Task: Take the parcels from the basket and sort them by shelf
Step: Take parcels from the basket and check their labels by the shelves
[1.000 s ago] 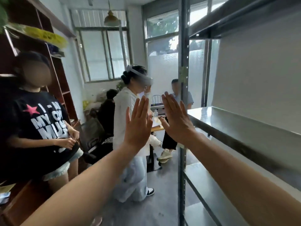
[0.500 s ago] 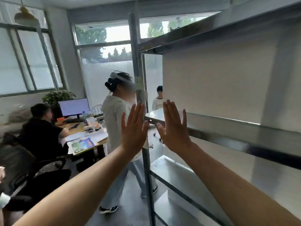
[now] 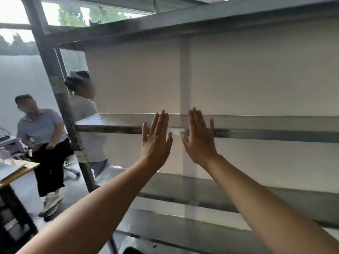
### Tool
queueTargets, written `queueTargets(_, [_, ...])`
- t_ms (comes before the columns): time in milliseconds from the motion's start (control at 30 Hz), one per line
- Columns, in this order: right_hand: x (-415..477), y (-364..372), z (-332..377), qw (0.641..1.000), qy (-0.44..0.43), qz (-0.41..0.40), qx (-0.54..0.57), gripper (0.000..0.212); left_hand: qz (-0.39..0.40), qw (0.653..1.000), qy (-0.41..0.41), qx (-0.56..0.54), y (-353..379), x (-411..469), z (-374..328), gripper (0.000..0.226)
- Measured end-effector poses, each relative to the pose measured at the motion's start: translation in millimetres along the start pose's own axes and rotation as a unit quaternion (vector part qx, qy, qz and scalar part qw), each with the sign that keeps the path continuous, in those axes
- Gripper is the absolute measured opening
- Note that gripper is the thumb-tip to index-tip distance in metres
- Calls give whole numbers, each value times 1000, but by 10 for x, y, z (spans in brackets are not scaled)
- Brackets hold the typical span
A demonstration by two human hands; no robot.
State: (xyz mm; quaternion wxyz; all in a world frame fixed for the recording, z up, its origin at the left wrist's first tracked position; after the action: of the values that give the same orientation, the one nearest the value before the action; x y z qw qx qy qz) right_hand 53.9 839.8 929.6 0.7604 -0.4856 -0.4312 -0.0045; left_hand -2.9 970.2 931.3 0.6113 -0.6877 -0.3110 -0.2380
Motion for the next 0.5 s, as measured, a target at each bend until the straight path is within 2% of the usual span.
queueTargets(267, [-1062, -1068, -1312, 993, 83, 10, -86, 71, 30, 992, 85, -85, 270, -256, -1897, 60])
queueTargets(500, [-2573, -2250, -2773, 962, 208, 38, -171, 71, 103, 967, 184, -141, 618, -988, -4065, 60])
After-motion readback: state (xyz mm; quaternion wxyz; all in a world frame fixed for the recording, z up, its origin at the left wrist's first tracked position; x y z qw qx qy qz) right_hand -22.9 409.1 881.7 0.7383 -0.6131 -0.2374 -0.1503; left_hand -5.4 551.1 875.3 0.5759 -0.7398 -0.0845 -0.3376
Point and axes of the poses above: each hand's wrist, its own x-axis towards the middle knuckle, its own y-axis out of the palm, z = x × y, the point moved 7 cm from there along x, towards the middle knuckle, and after that the axes turned 3 degrees about -y, right-handed, at the moved point
